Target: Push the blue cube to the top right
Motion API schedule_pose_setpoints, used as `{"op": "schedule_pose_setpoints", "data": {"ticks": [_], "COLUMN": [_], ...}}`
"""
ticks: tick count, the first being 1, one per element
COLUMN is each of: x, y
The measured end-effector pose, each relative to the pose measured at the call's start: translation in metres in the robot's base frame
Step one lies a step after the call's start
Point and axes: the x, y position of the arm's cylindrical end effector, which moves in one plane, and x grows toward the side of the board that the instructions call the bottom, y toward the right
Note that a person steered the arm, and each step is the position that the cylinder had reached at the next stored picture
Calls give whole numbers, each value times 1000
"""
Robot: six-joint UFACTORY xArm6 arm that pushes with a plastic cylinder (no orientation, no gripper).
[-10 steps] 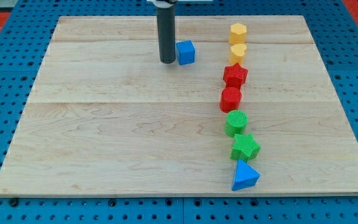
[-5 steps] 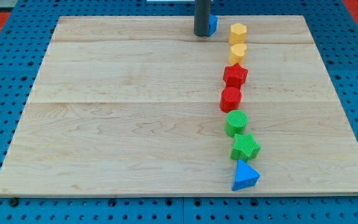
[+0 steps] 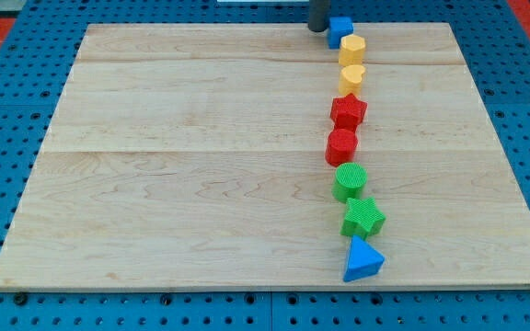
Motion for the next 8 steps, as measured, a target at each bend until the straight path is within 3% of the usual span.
{"op": "schedule_pose_setpoints", "data": {"ticks": [1,4,6,8], "x": [0,46,54,54], "y": [26,22,34,116]}}
